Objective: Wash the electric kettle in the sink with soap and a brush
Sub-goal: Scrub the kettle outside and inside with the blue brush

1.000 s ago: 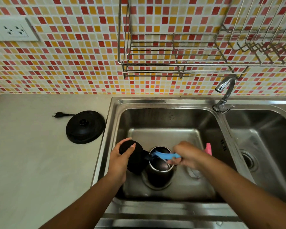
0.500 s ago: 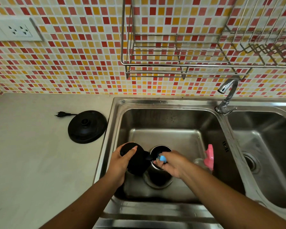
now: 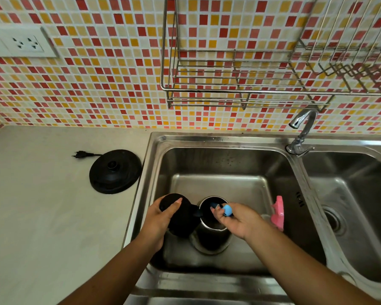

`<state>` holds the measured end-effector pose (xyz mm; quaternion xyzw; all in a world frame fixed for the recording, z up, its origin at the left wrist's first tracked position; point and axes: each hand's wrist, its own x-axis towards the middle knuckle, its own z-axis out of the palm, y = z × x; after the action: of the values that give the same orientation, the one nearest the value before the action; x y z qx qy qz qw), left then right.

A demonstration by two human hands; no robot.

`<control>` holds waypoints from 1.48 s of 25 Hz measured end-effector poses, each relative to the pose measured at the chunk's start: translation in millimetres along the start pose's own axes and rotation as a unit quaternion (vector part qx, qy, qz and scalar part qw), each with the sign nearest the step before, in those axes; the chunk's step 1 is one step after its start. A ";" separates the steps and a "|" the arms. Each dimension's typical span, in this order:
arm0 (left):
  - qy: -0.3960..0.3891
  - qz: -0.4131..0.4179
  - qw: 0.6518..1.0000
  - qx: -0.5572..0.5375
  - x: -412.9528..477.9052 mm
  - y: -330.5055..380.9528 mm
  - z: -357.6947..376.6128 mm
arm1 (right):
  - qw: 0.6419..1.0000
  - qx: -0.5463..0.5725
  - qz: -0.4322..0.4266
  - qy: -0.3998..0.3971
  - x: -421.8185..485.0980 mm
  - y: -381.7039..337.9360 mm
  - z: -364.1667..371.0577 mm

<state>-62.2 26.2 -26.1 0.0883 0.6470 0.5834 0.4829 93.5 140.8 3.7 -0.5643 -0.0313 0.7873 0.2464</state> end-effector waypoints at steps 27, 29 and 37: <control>0.040 -0.006 0.999 0.004 4.9 -6.4 4.1 | 0.803 -0.506 -0.306 -0.069 22.6 -29.8 -6.4; 0.043 0.002 0.999 0.011 6.4 -5.7 7.0 | 0.755 -0.579 -0.292 -0.101 17.7 -28.9 -1.2; 0.051 -0.007 0.999 -0.001 10.1 -1.9 10.6 | 0.812 -0.495 -0.233 -0.204 2.7 -46.0 -21.8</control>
<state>-58.8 39.6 -31.4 0.0535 0.6708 0.5842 0.4537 128.8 177.3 8.5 -0.4124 -0.5964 0.6817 0.0979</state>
